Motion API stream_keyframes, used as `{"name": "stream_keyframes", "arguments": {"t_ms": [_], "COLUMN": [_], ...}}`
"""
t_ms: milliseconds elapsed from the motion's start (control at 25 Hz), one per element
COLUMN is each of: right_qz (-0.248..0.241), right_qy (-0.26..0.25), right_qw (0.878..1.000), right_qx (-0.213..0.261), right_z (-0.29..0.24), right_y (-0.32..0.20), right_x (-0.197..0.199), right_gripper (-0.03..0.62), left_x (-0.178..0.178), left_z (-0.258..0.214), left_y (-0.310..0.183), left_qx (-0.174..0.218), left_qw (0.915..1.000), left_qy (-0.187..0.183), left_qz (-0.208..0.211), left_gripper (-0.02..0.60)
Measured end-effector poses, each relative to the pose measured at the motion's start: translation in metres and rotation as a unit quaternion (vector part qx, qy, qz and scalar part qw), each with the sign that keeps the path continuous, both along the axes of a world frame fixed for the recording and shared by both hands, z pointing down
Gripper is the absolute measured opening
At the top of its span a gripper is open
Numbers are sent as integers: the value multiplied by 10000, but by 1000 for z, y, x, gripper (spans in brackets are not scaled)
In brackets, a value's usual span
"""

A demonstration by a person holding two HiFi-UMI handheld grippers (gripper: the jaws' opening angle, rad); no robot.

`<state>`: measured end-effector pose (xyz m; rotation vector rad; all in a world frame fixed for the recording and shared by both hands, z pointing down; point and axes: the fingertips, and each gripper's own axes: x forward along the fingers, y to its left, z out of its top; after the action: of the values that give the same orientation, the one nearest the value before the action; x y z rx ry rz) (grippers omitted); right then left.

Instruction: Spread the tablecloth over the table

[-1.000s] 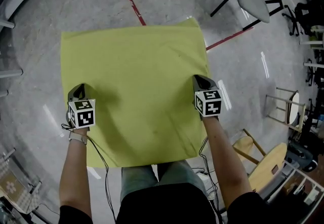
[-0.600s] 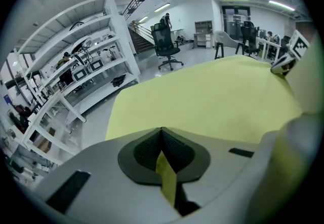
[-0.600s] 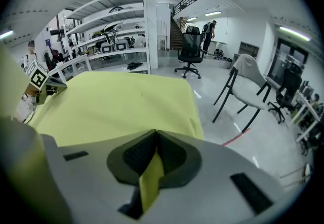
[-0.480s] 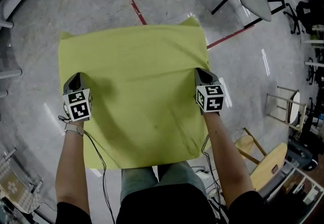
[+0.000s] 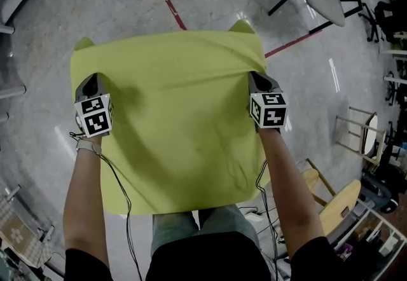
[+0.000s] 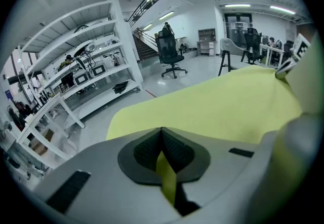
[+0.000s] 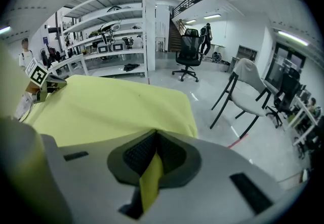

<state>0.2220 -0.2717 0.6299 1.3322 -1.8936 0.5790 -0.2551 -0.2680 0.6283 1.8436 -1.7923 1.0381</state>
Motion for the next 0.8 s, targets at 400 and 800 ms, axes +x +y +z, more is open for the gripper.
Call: {"name": "stream_keyframes", "arguments": {"t_ms": [400, 800], "right_qz": [58, -129], "right_qy": [95, 12], "right_qw": [9999, 9998], "right_qx": [81, 150], "right_z": [0, -5], "right_y": [-49, -68], "right_x": [-2, -7], "right_gripper": [15, 16], "left_x": [-3, -5], "left_z": [0, -5], "left_y": [-60, -79], "left_qx": [-13, 99], "left_qw": [9999, 9997], "left_qy": [125, 209], "left_qz": [101, -3], "left_gripper": [8, 9]}}
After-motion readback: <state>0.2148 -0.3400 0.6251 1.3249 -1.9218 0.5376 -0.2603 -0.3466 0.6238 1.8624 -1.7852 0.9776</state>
